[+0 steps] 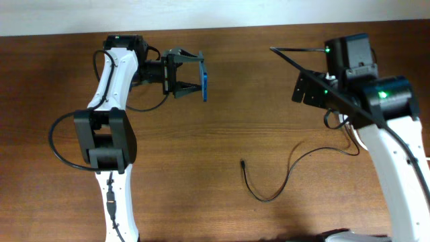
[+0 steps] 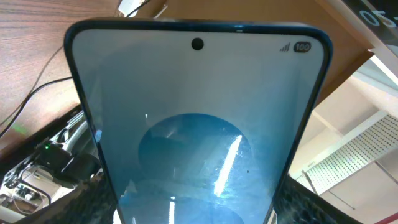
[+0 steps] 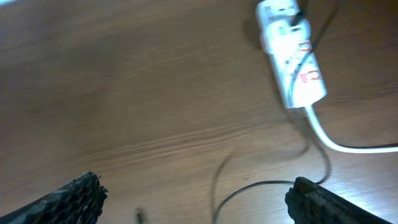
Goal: Plug charger to phone and switch on socket
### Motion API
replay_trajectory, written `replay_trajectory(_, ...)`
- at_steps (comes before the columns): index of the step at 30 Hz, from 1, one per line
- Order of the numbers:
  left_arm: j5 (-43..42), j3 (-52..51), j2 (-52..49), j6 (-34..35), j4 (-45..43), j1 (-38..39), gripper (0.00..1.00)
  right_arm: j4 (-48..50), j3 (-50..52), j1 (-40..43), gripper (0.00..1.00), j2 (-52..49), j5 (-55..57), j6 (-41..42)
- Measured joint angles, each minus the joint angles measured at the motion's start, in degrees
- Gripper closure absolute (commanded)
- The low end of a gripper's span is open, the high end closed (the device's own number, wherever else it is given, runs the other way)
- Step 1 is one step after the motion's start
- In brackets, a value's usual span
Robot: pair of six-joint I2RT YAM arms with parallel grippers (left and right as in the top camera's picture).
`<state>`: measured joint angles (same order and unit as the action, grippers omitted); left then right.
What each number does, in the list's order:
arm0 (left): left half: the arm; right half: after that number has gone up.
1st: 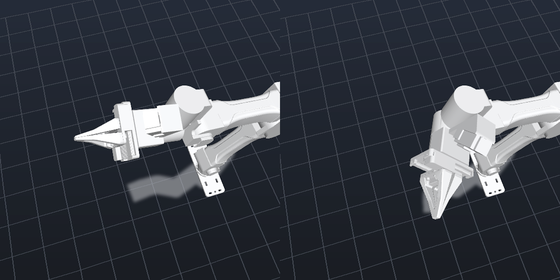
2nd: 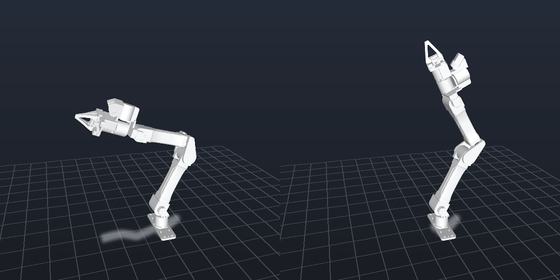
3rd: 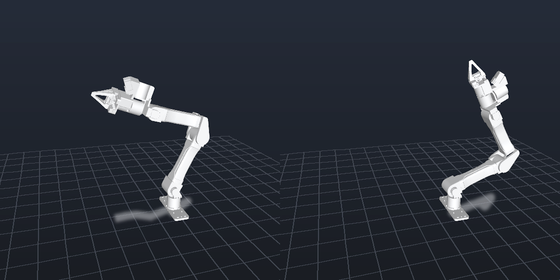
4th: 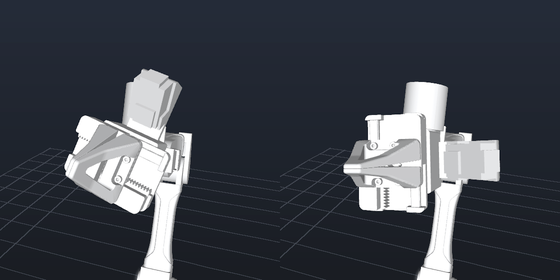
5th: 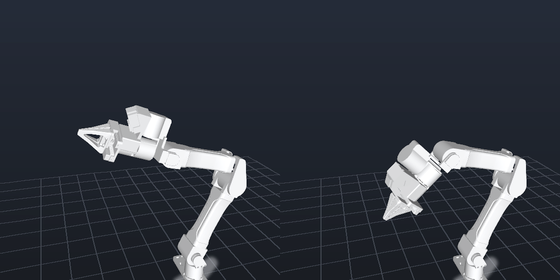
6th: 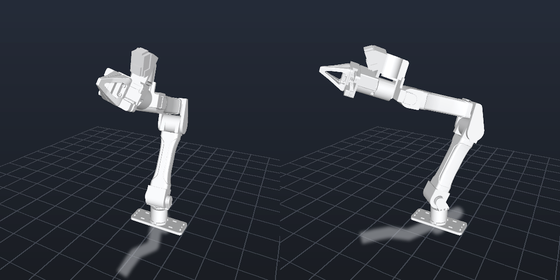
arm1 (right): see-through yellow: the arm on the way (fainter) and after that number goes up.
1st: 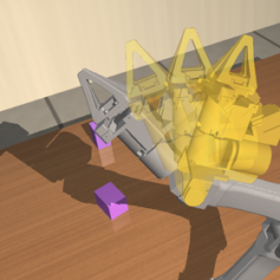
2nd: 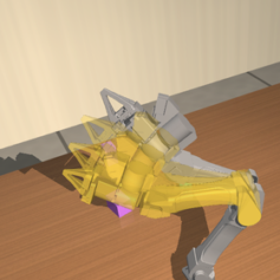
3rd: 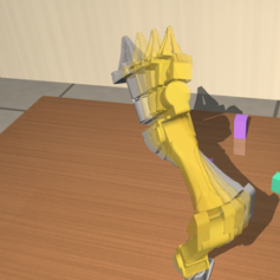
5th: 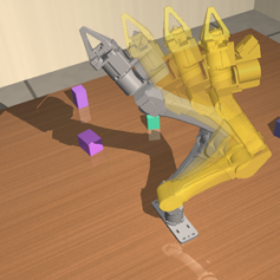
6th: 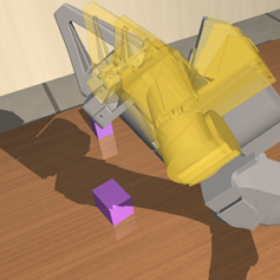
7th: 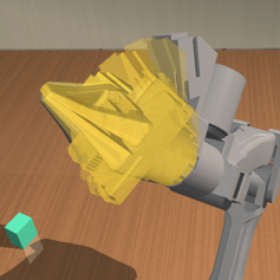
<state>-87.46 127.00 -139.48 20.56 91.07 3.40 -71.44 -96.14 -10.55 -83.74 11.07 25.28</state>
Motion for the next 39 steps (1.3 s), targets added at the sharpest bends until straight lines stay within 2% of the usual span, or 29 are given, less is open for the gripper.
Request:
replay_trajectory(6, 0.0, 0.0, 0.0, 0.0, 0.0, 0.0, 0.24, 0.2, 0.0, 0.0, 0.02, -8.4, 4.6, 0.0)
replay_trajectory(17, 0.0, 0.0, 0.0, 0.0, 0.9, 0.0, 0.24, 0.4, 0.0, 0.0, 0.02, -8.6, 0.3, 0.0)
replay_trajectory(18, 0.0, 0.0, 0.0, 0.0, 0.9, 0.0, 0.24, 0.4, 0.0, 0.0, 0.02, -8.6, -1.6, -0.4)
replay_trajectory(21, 0.0, 0.0, 0.0, 0.0, 0.9, 0.0, 0.24, 0.4, 0.0, 0.0, 0.02, -8.6, -11.0, -8.8)
replay_trajectory(26, 0.0, 0.0, 0.0, 0.0, 1.1, 0.0, 0.24, 4.5, 0.0, 0.0, 0.02, -8.7, -39.9, -23.1)
replay_trajectory(28, 0.0, 0.0, 0.0, 0.0, 1.1, 0.0, 0.24, 7.9, 0.0, -0.5, 0.01, -8.7, -47.8, -25.3)
replay_trajectory(30, 0.0, 0.0, 0.0, 0.0, 1.1, 0.0, 0.24, 11.8, -0.1, -4.5, 0.02, -8.7, -50.3, -25.4)
replay_trajectory(31, 0.0, 0.0, 0.0, 0.0, 1.1, 0.0, 0.24, 13.7, -0.1, -7.0, 0.02, -8.7, -48.0, -23.2)
replay_trajectory(34, 0.0, 0.0, 0.0, 0.0, 1.1, 0.0, 0.24, 21.0, -0.1, -20.6, 0.02, -8.9, -30.9, -13.5)
replay_trajectory(37, 0.0, 0.0, 0.0, 0.0, 1.1, 0.0, 0.25, 25.2, -0.1, -31.6, 0.02, -8.9, -5.7, -2.1)
replay_trajectory(39, 0.0, 0.0, 0.0, 0.0, 1.1, 0.0, 0.25, 26.7, -0.1, -34.8, 0.03, -10.1, 4.3, 0.4)
